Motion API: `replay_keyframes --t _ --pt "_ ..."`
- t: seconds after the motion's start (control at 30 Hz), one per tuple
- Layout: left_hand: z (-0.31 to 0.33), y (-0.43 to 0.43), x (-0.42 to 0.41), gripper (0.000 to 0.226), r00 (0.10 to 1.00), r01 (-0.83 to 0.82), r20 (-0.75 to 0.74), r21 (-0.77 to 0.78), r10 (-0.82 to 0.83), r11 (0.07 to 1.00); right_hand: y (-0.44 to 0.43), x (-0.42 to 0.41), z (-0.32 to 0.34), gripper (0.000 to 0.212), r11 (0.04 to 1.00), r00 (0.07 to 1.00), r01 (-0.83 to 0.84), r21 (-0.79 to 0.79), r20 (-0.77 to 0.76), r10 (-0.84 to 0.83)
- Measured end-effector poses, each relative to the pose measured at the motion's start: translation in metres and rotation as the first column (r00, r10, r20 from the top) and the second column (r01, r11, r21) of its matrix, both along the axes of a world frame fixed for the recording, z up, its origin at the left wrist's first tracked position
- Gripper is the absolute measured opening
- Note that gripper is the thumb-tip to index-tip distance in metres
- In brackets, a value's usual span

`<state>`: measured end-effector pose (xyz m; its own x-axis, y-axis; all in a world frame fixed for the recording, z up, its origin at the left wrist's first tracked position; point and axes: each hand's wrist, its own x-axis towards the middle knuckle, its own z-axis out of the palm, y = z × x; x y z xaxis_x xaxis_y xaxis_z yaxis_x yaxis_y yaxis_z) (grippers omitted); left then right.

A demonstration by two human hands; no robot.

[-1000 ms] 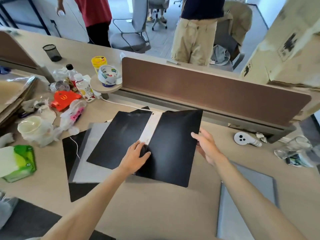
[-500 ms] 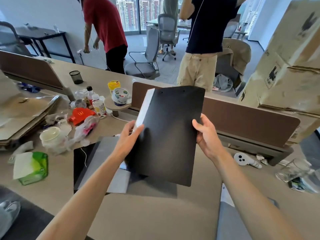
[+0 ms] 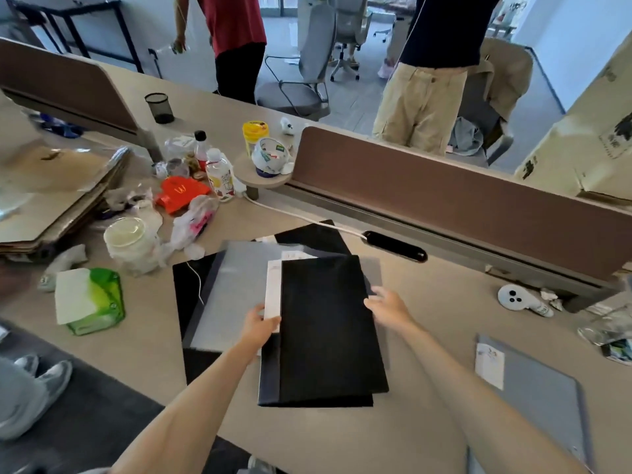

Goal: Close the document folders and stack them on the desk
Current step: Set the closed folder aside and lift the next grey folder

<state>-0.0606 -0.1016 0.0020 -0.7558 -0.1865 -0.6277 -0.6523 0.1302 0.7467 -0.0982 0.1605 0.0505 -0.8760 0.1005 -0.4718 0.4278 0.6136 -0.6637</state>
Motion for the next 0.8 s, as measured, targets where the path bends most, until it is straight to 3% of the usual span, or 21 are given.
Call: replay_keyframes --t 0.17,0.37,0.5,0.67,0.8 --pt "-0.018 -0.008 0.002 0.044 0.998 0.018 0.055 -0.006 -0.018 1.000 0.002 0.031 -0.039 0.053 0.998 0.986 0.002 0.055 0.163 -0.011" --pt "-0.011 0.000 -0.008 0.028 0.990 0.115 0.054 0.197 -0.128 0.974 -0.002 0.062 -0.063 0.037 0.975 0.965 0.181 -0.129 0.212 -0.152" --pt "-0.012 0.012 -0.012 0.034 0.992 0.104 0.039 0.270 -0.119 0.957 0.002 0.078 -0.055 0.066 0.911 0.919 0.383 -0.153 0.159 -0.360" --pt "-0.014 0.046 -0.004 0.035 0.987 0.136 0.054 0.221 -0.151 0.966 0.037 0.111 -0.051 0.067 0.845 0.863 0.504 -0.179 0.137 -0.486" --pt "-0.009 0.068 0.003 0.033 0.979 0.205 -0.020 0.079 -0.204 0.976 0.065 0.129 -0.054 0.055 0.865 0.886 0.456 -0.208 0.196 -0.420"
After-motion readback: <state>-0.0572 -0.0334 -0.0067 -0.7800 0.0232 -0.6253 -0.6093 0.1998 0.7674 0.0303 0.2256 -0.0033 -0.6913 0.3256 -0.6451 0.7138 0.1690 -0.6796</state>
